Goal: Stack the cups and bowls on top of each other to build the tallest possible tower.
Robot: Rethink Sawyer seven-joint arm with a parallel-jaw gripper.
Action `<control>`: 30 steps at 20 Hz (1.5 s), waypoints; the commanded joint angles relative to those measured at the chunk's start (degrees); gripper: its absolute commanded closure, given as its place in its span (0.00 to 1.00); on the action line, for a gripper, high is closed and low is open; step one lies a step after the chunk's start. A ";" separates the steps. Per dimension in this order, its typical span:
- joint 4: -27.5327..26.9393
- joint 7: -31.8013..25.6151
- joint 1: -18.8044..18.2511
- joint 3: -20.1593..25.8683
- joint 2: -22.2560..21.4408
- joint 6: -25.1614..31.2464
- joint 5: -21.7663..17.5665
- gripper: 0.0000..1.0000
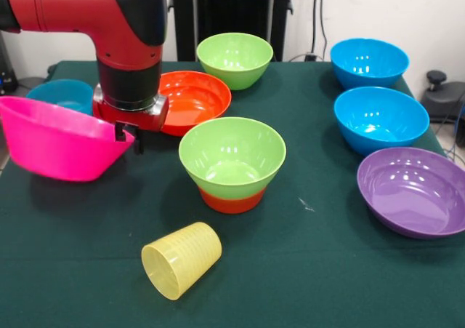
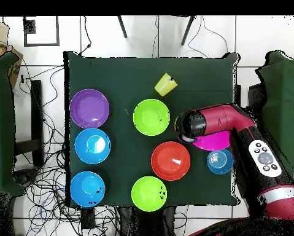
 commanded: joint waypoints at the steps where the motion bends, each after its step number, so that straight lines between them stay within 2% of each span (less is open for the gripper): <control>1: 0.44 -20.20 0.21 -1.25 3.92 3.88 -0.79 1.00; 7: -0.50 -20.79 -0.19 -1.13 4.31 3.22 0.07 1.00; 10: -1.86 -21.50 -0.67 -0.20 3.87 0.57 -0.28 1.00; 14: -3.57 -23.44 -0.85 0.10 2.10 4.15 1.67 1.00; 18: -3.24 -22.10 0.62 0.45 -0.40 6.12 3.69 1.00; 19: -1.67 -20.43 1.19 0.20 -0.91 4.83 3.41 1.00; 25: 5.54 -17.17 1.20 0.67 -10.64 4.94 6.98 1.00; 30: 9.24 -15.37 2.02 0.24 -15.50 4.78 8.56 1.00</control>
